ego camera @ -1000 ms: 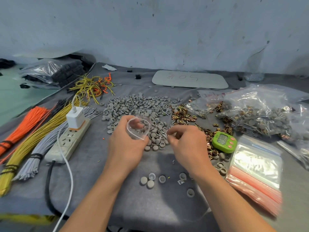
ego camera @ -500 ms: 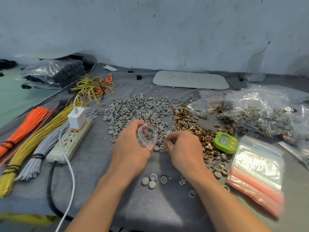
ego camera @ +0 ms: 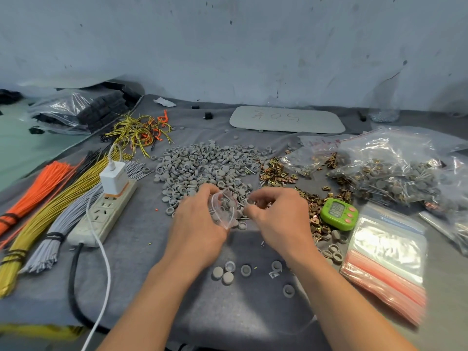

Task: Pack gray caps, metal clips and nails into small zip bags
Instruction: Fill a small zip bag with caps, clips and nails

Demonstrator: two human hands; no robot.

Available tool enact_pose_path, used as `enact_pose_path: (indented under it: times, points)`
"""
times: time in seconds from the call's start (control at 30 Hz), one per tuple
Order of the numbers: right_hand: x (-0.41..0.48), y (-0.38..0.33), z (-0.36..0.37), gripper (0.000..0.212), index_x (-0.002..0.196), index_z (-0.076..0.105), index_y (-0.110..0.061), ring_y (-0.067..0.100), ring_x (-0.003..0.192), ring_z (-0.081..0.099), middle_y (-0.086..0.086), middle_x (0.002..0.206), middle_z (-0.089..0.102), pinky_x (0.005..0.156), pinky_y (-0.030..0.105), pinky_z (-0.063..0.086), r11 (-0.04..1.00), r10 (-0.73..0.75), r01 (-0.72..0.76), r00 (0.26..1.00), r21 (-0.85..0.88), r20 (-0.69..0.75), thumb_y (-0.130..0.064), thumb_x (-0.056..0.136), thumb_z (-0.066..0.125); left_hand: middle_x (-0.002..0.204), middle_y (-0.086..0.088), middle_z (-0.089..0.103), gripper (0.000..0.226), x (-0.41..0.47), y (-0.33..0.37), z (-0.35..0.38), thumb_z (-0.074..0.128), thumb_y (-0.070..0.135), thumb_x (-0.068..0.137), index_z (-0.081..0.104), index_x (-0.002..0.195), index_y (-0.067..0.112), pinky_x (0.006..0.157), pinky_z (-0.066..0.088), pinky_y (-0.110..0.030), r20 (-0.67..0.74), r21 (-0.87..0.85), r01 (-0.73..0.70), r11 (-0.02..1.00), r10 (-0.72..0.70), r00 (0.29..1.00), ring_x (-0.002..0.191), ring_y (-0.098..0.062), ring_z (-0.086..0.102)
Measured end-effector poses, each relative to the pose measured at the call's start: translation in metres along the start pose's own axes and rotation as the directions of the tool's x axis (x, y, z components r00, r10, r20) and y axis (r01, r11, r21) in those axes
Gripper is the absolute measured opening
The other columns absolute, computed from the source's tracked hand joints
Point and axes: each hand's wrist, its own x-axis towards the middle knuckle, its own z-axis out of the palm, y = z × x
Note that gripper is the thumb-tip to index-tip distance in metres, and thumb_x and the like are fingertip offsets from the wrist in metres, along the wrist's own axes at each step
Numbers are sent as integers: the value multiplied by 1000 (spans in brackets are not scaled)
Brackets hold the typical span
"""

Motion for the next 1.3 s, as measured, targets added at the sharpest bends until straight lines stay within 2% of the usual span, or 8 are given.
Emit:
enact_pose_path:
  times: [0.23,0.4,0.53,0.7,0.8,0.9,1.1,1.3]
  points:
    - [-10,-15,-3,21,90,83,-36,0,49,48,-21,54,57,50,12,36,983,-177,162,965,90,194,-24,73,86,87,15,66,52,-2,5,-2,80,20,66,52,102,44,64,44,-29,106,-88,-46,995,56,993,84,-8,60]
    - [-4,-14,-9,10,76,82,-39,1,49,52,-15,58,68,49,17,41,954,-109,93,993,284,41,-28,77,80,91,25,69,42,-2,6,-6,83,29,69,57,99,42,65,45,-18,31,-193,-20,981,26,999,80,2,62]
    - [7,1,-13,17,68,76,-33,-3,57,63,-20,61,69,50,8,42,1000,6,-6,1000,-19,18,-27,84,79,93,25,70,41,1,4,-10,84,21,73,58,99,39,71,43,-7,-116,-253,9,967,-40,992,89,11,62]
    - [-4,9,7,12,98,78,-31,15,83,71,-8,88,75,82,33,59,941,26,58,970,-333,242,-35,87,77,96,30,68,47,0,6,-16,83,16,73,55,101,41,72,37,1,-251,-262,-37,964,-32,967,93,17,58]
    - [-8,6,13,6,90,77,-29,20,83,70,-7,83,73,80,35,60,932,-2,84,974,-352,227,-33,87,75,99,26,68,46,-3,8,-14,82,21,74,53,101,44,71,40,-8,-225,-232,-53,971,0,974,93,8,61]
    - [-5,6,11,8,82,77,-28,15,73,68,-11,72,71,73,33,58,958,33,17,985,-287,171,-36,85,77,102,19,68,43,-4,8,-10,82,28,76,52,104,43,73,44,-28,-202,-184,-47,982,9,979,95,-7,62]
    - [-6,-13,-3,12,78,80,-32,1,49,46,-11,55,59,49,16,38,970,-146,130,987,204,64,-21,76,82,100,13,64,47,-2,6,-4,82,28,77,48,104,46,74,42,-32,7,-51,4,999,-3,1000,94,-15,58]
    - [-16,-22,-1,18,92,83,-35,7,45,34,-13,45,46,47,18,30,971,-217,196,962,137,164,-24,77,81,91,13,67,46,-5,11,0,77,24,72,50,104,42,64,43,-28,62,-87,-44,995,49,997,85,-13,60]
